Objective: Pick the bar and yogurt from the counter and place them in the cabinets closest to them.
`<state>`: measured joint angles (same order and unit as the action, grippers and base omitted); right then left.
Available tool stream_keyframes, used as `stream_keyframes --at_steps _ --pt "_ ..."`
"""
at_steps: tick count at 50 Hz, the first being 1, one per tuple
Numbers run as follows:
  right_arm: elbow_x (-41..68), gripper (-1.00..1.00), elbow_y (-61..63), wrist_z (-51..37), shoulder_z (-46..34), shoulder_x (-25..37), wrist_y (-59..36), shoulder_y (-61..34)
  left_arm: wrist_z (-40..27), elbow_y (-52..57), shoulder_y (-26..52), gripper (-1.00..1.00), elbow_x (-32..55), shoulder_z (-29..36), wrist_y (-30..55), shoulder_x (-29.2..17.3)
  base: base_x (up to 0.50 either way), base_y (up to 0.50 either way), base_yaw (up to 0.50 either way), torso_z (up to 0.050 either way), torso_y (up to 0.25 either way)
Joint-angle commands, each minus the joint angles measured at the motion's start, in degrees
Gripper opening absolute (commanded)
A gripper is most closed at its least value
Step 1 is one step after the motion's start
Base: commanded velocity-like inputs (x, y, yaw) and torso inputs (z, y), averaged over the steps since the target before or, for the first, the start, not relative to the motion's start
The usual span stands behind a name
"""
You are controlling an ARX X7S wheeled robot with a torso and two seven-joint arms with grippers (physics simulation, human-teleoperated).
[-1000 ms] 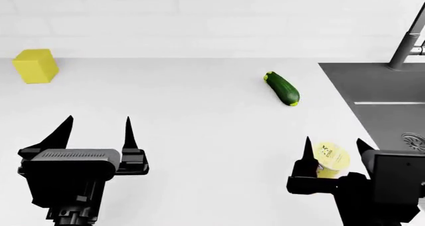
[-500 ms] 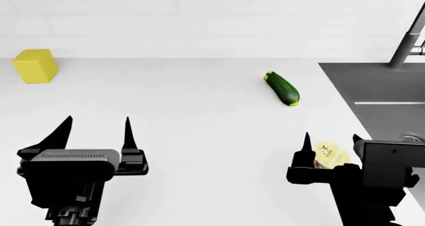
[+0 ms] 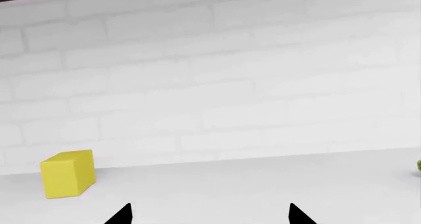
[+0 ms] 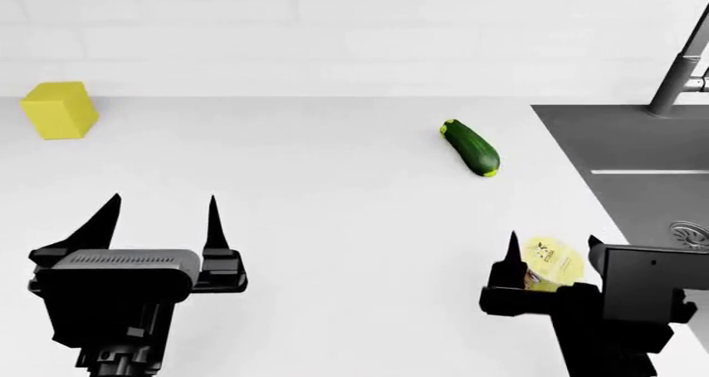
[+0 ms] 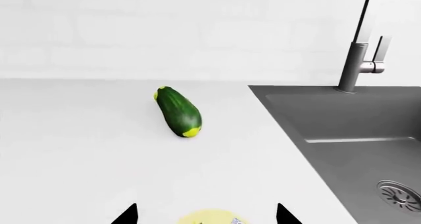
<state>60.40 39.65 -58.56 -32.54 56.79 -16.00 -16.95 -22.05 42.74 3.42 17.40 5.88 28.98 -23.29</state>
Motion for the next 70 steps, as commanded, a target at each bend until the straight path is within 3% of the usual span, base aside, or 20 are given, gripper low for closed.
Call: stream_keyframes --at_steps 1,30,31,45,53,61,70 --pt "-0.7 1.0 0.0 0.4 -0.2 -0.4 1.2 1.6 -0.1 -0.1 -0.1 1.0 0.1 0.1 -0.2 -0.1 0.0 0.0 0.0 0.0 0.0" --pt "-1.1 1.0 -1.6 1.5 -0.2 -1.4 2.8 3.1 -0.7 0.3 -0.5 1.0 0.6 -0.2 -0.4 -0.7 0.0 0.0 0.0 0.0 0.0" --pt "-1.1 -1.0 -1.6 1.5 -0.2 -1.4 2.7 3.0 -0.7 0.3 -0.5 1.0 0.7 -0.3 -0.3 -0.7 0.0 0.0 0.0 0.0 0.0" --pt "-0.9 -1.0 0.3 1.1 -0.2 -0.4 2.0 2.9 -0.9 0.4 0.0 1.0 0.9 0.0 -0.1 -0.9 0.0 0.0 0.0 0.0 0.0" --pt "2.8 -1.0 5.5 -2.2 0.1 1.2 -4.2 -3.5 -1.0 0.6 -0.2 1.0 1.1 -0.3 -0.4 -1.0 0.0 0.0 0.0 0.0 0.0" --pt "14.0 -1.0 12.7 -8.3 0.0 1.0 -16.4 -19.6 -1.2 1.1 0.0 1.0 1.7 -0.7 -0.2 -1.1 0.0 0.0 0.0 0.0 0.0" --pt "32.6 -1.0 13.4 -15.7 -1.9 -3.4 -29.3 -45.0 -1.5 1.8 0.3 1.0 2.1 -0.8 0.3 -1.3 0.0 0.0 0.0 0.0 0.0"
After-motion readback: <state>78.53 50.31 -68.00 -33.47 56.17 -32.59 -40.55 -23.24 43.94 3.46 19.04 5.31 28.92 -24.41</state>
